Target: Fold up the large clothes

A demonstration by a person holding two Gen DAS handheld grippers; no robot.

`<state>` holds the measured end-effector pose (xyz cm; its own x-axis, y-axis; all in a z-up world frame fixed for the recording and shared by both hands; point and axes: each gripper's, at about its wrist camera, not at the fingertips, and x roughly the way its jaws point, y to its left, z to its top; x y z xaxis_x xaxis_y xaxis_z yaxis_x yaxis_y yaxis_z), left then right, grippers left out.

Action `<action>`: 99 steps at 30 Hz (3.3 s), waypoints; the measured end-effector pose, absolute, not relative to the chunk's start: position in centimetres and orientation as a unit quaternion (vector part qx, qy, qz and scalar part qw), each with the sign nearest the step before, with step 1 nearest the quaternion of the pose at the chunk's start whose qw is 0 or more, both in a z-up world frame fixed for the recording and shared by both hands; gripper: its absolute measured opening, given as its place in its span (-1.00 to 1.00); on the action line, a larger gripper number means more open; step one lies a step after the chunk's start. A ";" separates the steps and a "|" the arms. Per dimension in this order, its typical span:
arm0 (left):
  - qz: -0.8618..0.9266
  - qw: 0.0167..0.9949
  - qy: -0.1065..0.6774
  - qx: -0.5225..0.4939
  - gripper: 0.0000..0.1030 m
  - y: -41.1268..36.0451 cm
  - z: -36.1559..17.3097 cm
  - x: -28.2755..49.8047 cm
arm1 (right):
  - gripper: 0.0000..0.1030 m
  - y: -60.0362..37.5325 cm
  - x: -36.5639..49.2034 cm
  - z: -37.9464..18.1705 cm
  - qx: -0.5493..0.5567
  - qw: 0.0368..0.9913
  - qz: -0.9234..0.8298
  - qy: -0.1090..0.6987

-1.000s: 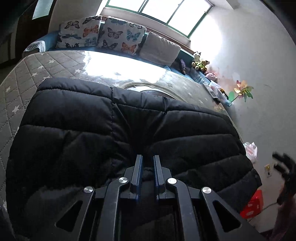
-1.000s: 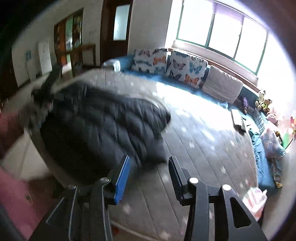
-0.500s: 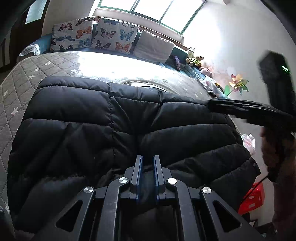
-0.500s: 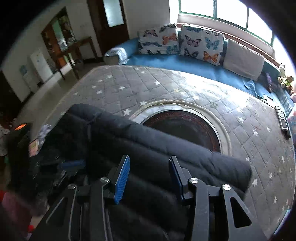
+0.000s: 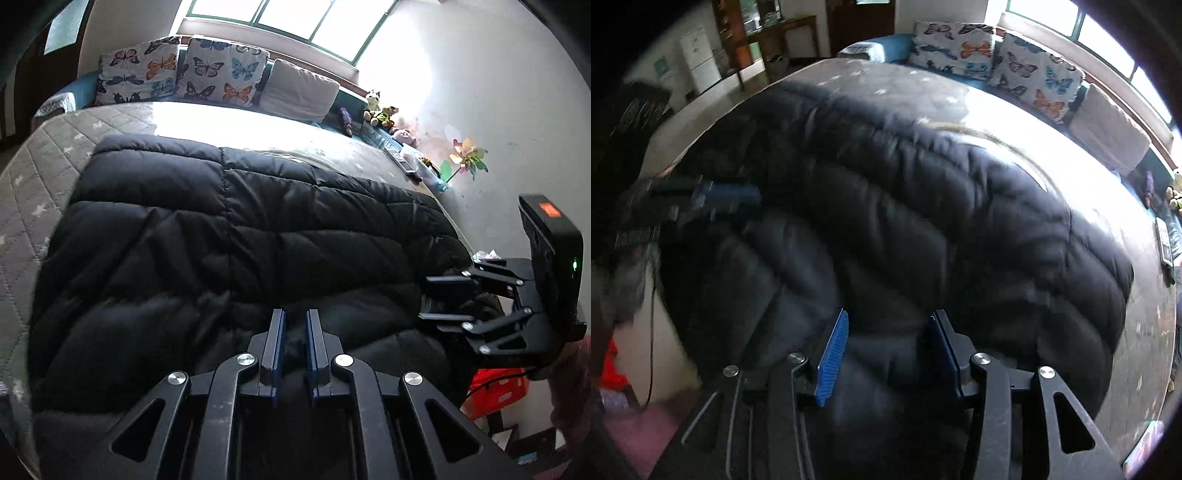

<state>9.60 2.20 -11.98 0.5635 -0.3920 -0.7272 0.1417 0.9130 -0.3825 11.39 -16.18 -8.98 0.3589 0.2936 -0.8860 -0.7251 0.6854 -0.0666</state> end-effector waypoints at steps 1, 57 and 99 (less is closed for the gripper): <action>-0.150 0.874 0.442 -0.137 -0.76 2.4 -11.7 9.3 | -0.01 -16.8 10.8 -8.9 -0.236 0.787 0.323 0.469; -0.096 0.847 0.453 -0.261 1.00 20.8 -18.8 18.2 | 1.00 -34.4 25.5 -14.7 0.156 0.762 0.369 0.509; -0.116 0.838 0.411 -0.340 0.66 20.7 -23.1 16.1 | 0.77 -34.3 23.5 -15.6 0.207 0.707 0.409 0.538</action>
